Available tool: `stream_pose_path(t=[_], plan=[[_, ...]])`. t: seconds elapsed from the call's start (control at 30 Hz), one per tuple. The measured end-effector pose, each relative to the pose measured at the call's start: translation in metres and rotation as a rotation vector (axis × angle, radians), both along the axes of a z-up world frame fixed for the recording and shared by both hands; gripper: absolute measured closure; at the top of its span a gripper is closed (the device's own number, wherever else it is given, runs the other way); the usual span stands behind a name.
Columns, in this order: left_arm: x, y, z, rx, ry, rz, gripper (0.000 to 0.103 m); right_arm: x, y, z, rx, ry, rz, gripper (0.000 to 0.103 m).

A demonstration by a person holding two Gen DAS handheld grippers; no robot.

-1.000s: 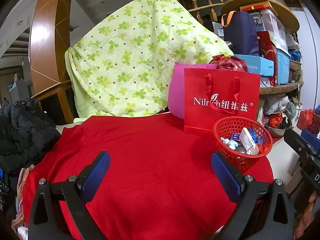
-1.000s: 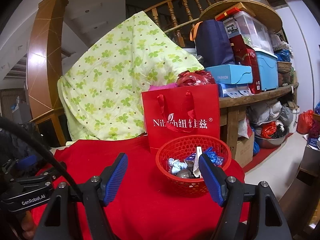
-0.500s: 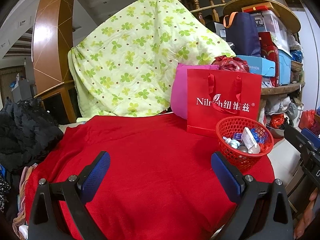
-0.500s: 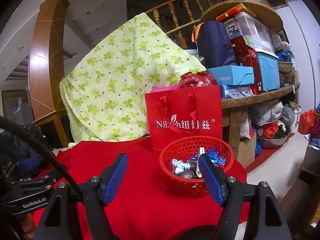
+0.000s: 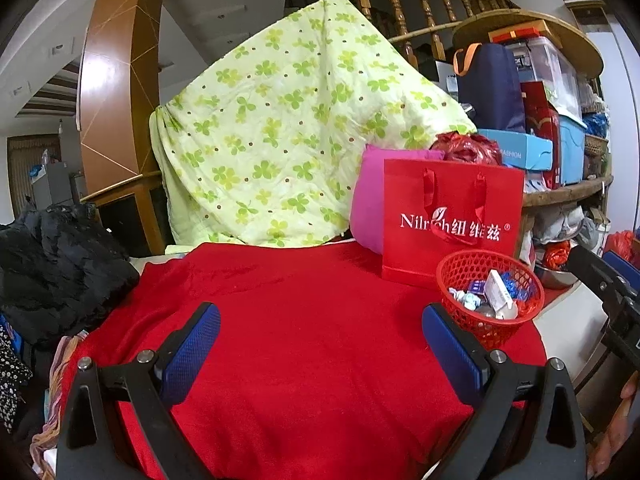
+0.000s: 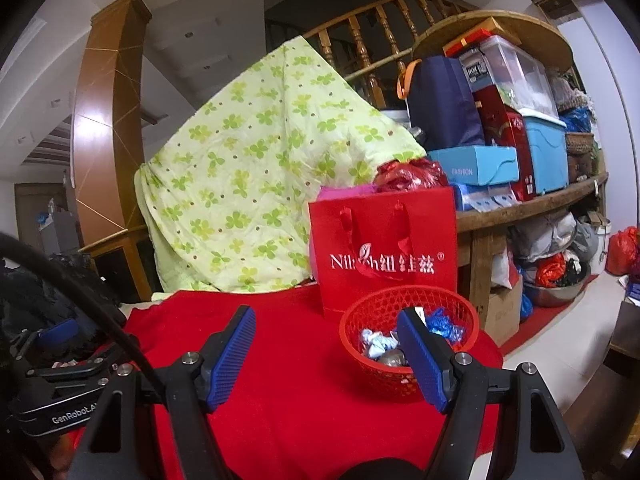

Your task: Collect trash

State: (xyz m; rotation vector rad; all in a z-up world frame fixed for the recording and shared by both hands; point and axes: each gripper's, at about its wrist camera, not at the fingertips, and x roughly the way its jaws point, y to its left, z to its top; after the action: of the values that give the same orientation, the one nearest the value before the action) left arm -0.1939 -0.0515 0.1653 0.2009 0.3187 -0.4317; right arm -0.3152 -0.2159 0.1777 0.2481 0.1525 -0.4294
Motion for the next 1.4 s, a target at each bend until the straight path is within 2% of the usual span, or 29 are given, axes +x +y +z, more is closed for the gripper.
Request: stream_pose_path(t=[0.13, 0.63, 0.93, 1.4], plan=[[0.002, -0.002, 0.004, 0.004, -0.009, 0.006, 0.002, -0.003, -0.001, 0.004, -0.004, -0.021, -0.002, 0.021], [-0.001, -0.031, 0.001, 0.064, 0.019, 0.006, 0.002, -0.003, -0.043, -0.008, 0.101, -0.018, -0.03, 0.021], [-0.017, -0.024, 0.011, 0.065, -0.01, 0.004, 0.002, -0.012, -0.038, 0.001, 0.079, -0.024, -0.011, 0.021], [-0.021, -0.012, 0.018, 0.05, -0.013, 0.017, 0.002, -0.015, -0.022, 0.013, 0.04, -0.038, 0.006, 0.021]])
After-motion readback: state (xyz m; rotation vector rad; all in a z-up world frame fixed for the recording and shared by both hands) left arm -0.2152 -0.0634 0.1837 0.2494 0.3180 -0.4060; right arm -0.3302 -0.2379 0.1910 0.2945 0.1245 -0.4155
